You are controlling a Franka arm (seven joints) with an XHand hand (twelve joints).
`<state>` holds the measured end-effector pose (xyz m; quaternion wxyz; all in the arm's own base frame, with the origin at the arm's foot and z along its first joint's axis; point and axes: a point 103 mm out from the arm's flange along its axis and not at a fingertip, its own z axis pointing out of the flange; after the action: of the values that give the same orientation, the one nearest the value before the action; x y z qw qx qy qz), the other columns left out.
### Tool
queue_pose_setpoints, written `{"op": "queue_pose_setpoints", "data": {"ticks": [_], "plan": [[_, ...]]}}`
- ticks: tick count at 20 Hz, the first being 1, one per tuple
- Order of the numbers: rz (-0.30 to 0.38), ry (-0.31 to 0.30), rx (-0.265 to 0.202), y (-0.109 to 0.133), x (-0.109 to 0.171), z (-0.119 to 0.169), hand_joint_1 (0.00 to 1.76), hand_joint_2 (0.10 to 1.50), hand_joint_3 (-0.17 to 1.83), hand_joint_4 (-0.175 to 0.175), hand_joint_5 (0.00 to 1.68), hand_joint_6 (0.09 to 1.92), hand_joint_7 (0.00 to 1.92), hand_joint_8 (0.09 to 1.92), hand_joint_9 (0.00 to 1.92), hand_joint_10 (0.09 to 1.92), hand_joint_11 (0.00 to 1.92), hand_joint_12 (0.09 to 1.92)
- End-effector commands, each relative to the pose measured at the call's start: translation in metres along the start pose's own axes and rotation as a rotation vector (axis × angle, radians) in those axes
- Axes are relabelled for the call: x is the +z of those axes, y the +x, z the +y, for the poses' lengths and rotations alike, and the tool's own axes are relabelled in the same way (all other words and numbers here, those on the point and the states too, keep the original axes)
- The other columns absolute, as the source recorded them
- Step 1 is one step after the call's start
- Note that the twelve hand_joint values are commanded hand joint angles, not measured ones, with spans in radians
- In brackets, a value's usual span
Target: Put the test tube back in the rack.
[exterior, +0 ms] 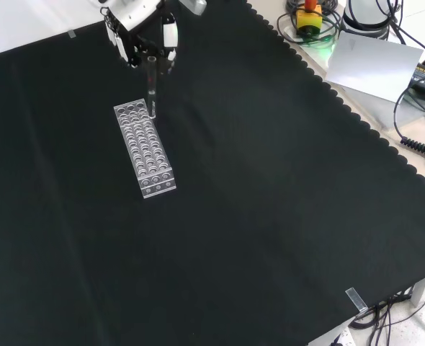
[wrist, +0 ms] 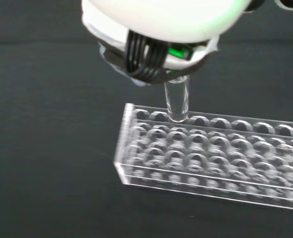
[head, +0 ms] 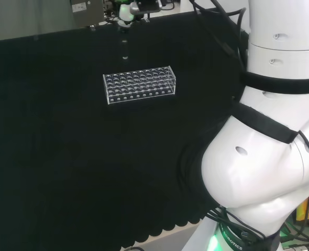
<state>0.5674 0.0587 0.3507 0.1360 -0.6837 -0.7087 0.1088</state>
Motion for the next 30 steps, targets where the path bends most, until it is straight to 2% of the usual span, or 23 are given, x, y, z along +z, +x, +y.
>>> {"op": "queue_pose_setpoints", "data": {"ticks": [1,10,21,30], "plan": [[0.008,0.001,-0.055,0.026,0.000,0.002,1.23,0.60,0.70,-0.175,1.40,0.45,1.84,0.31,1.63,0.47,1.17,0.96],[0.011,0.026,-0.068,0.031,0.014,0.002,1.23,0.60,0.70,-0.175,1.40,0.45,1.84,0.31,1.63,0.47,1.17,0.96],[-0.049,0.055,-0.121,0.046,0.037,0.011,1.23,0.60,0.70,-0.175,1.40,0.45,1.84,0.31,1.63,0.47,1.17,0.96],[-0.098,0.072,-0.121,0.039,0.052,0.019,1.23,0.60,0.70,-0.175,1.40,0.45,1.84,0.31,1.63,0.47,1.16,0.97]]}}
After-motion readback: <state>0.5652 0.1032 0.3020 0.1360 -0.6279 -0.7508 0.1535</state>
